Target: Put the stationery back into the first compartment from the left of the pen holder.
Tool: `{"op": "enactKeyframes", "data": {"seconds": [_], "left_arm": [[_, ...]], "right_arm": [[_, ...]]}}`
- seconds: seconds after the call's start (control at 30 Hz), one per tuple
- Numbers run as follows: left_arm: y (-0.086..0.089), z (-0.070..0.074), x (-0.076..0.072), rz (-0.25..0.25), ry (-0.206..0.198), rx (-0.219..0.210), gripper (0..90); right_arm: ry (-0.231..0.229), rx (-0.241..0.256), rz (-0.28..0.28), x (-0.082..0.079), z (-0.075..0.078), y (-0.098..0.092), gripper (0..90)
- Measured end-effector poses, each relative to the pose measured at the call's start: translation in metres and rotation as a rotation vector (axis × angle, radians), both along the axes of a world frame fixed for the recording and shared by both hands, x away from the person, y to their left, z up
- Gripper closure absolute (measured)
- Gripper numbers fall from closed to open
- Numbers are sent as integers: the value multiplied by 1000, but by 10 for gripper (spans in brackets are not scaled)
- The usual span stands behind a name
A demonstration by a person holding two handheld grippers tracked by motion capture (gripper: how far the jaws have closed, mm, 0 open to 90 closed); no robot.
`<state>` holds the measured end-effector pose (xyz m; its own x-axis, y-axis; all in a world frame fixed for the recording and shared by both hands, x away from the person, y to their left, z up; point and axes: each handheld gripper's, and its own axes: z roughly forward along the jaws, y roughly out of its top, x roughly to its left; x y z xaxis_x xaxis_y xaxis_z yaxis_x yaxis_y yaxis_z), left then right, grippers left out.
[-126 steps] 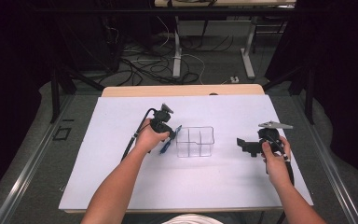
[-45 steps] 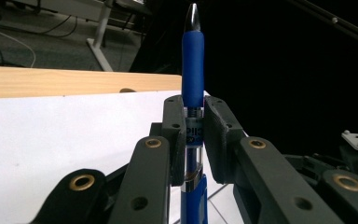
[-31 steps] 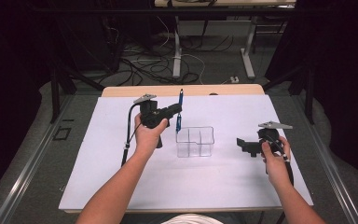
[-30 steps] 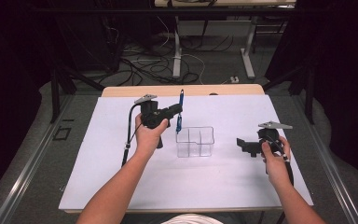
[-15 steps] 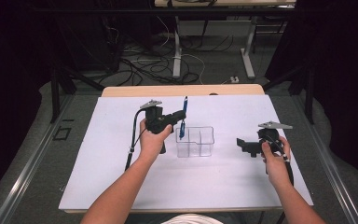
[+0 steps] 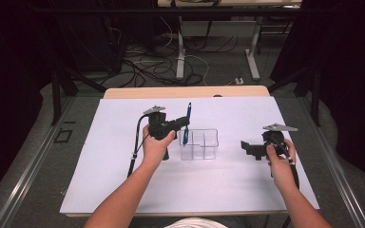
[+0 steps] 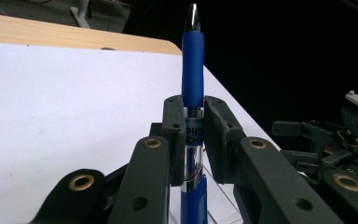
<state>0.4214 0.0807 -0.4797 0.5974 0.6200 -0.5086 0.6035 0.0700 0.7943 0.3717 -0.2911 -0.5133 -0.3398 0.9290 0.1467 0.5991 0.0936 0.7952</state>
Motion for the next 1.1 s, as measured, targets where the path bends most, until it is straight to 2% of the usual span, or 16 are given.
{"op": "enactKeyframes", "data": {"seconds": [0.17,0.3,0.4,0.5,0.63,0.73,0.8,0.9,0.97,1.1], "left_arm": [[0,0,-1,-12,16,4,786],[2,2,-2,-27,8,1,692],[4,3,-2,-15,3,-7,641],[10,6,-1,-5,-5,16,582],[16,8,-1,16,-1,22,509],[23,10,-2,27,-10,61,456],[28,11,-3,57,-26,79,409],[35,12,-6,90,-54,130,342],[41,14,-7,108,-64,181,294],[53,15,-11,132,-74,227,277]], "right_arm": [[0,1,1,0,0,-1,0],[1,1,-5,1,0,-1,0],[-1,-1,-2,1,0,-2,0],[-1,-3,-3,0,0,-1,0],[3,1,-2,0,0,-1,0],[3,3,-5,0,0,-1,0],[3,3,-5,0,0,-1,0],[-1,2,-6,0,1,-1,0],[-3,2,-6,0,1,-1,0],[-4,-1,-8,-1,1,-1,0]]}}
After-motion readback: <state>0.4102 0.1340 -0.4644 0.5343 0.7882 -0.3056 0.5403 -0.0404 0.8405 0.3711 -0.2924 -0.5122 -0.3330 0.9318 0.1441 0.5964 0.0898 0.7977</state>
